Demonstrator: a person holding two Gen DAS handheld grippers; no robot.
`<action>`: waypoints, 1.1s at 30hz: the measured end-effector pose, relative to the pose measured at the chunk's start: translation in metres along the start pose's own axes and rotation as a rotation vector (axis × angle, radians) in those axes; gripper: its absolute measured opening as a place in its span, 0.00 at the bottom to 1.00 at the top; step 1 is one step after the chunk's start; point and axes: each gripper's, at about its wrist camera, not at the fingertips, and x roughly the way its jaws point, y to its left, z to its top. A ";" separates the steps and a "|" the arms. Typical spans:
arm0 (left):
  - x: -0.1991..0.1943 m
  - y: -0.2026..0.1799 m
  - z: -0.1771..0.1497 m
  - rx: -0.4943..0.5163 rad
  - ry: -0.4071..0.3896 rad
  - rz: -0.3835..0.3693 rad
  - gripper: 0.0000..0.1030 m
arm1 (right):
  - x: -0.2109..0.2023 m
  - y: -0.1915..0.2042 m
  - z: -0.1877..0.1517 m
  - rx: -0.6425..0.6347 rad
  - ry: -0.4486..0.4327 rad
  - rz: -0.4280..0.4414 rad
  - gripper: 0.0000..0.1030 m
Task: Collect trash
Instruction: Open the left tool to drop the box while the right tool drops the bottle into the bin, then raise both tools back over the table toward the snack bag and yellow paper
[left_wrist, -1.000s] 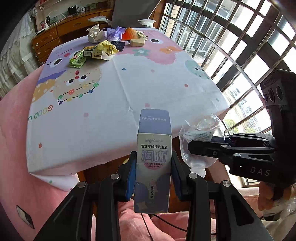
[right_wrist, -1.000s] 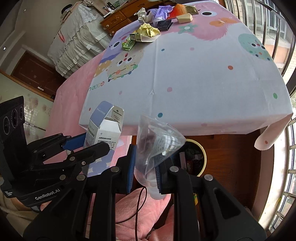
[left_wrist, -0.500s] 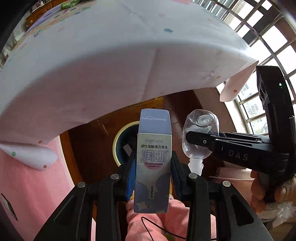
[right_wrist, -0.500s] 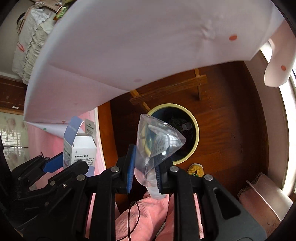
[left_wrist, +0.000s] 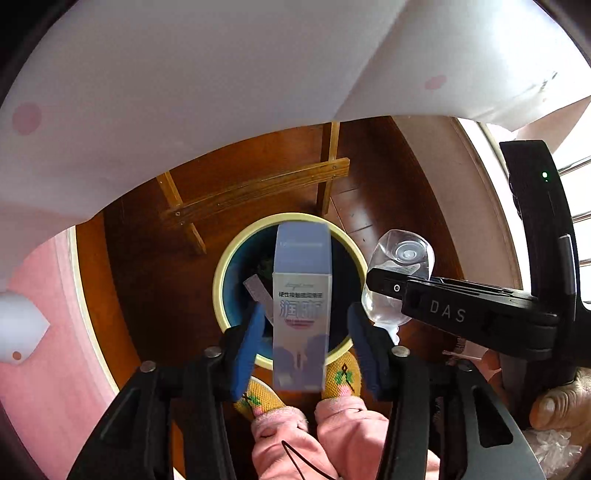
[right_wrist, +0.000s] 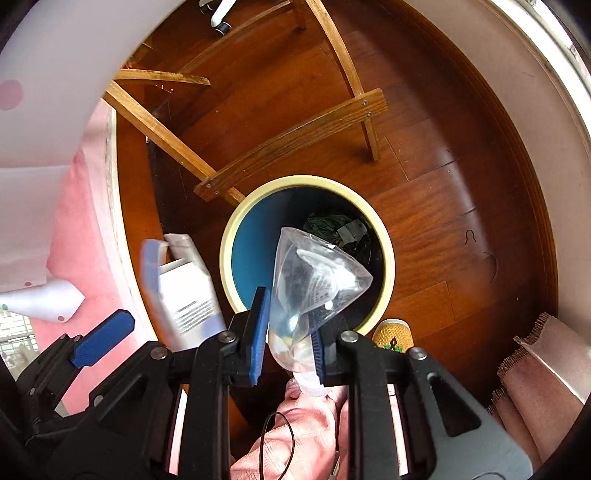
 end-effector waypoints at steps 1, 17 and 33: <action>0.001 0.003 0.002 -0.001 -0.002 0.001 0.64 | 0.006 0.004 0.005 -0.005 0.004 -0.010 0.18; -0.068 0.021 0.011 -0.084 -0.076 0.088 0.73 | -0.050 0.042 0.006 -0.100 -0.014 -0.015 0.35; -0.293 0.004 0.022 -0.160 -0.343 0.161 0.73 | -0.241 0.140 -0.027 -0.383 -0.146 0.061 0.35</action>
